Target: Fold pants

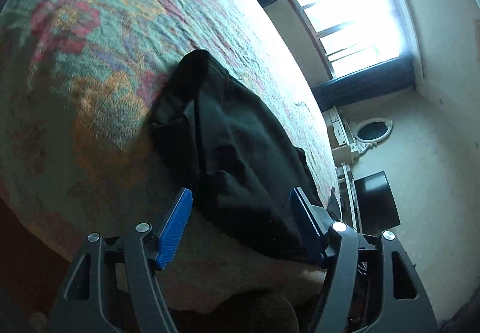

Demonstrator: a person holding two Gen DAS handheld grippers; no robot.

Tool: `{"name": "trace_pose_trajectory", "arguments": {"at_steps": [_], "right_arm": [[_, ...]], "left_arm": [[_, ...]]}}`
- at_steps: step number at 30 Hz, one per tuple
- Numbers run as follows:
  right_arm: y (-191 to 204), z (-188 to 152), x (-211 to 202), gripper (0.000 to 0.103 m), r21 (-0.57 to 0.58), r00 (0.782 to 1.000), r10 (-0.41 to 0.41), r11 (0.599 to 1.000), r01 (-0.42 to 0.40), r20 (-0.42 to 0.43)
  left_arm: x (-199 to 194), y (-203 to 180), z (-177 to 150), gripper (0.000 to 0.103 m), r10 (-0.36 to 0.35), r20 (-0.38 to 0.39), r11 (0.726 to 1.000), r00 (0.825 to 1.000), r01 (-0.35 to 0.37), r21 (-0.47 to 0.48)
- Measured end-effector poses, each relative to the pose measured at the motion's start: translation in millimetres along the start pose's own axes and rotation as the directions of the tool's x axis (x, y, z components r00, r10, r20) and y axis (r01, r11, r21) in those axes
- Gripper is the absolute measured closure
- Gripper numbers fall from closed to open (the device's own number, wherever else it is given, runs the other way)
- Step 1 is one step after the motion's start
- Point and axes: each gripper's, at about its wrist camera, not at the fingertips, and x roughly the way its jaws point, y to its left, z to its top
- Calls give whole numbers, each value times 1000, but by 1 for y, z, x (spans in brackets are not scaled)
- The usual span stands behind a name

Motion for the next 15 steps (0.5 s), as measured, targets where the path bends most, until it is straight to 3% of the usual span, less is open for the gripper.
{"name": "trace_pose_trajectory", "arguments": {"at_steps": [1, 3, 7, 9, 15], "right_arm": [[4, 3, 0, 26, -2, 1000, 5, 1000, -5, 1], [10, 4, -2, 25, -6, 1000, 6, 1000, -6, 0], [7, -2, 0, 20, 28, 1000, 14, 1000, -14, 2], [0, -6, 5, 20, 65, 1000, 29, 998, -28, -11], [-20, -25, 1, 20, 188, 998, 62, 980, -60, -2]], "left_arm": [[1, 3, 1, 36, 32, -5, 999, 999, -32, -24], [1, 11, 0, 36, 31, -21, 995, 999, -33, -93], [2, 18, -13, 29, -75, -32, 969, 997, 65, -239], [6, 10, -14, 29, -104, -24, 965, 994, 95, -246], [19, -19, 1, 29, -94, 3, 978, 996, 93, -189]]}}
